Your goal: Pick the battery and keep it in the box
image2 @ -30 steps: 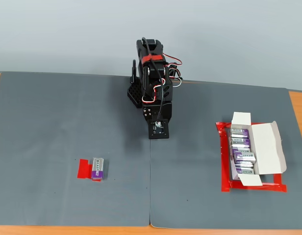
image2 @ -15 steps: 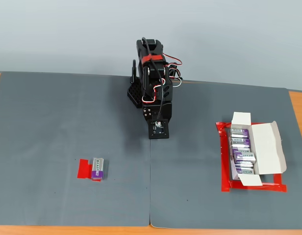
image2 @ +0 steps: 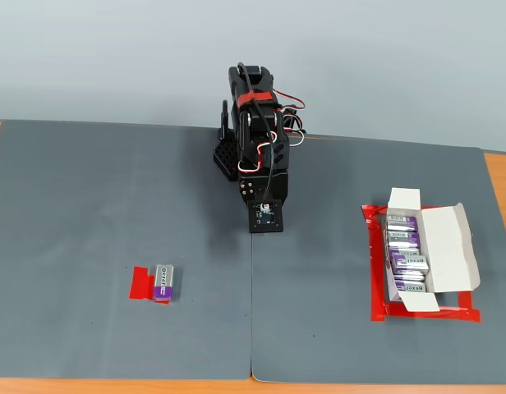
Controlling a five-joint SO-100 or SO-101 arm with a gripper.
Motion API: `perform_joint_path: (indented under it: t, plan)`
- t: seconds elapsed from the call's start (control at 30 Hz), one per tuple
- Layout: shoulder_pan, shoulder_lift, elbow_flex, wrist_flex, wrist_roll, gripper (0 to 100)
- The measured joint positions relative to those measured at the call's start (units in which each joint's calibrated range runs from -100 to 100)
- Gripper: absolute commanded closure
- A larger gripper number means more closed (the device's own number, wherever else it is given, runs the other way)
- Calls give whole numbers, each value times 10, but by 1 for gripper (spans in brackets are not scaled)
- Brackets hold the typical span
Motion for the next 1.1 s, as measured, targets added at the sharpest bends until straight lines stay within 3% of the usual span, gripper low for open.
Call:
perform_joint_path:
  t: [1.1]
  plan:
    - [0, 37, -9, -25, -3, 98]
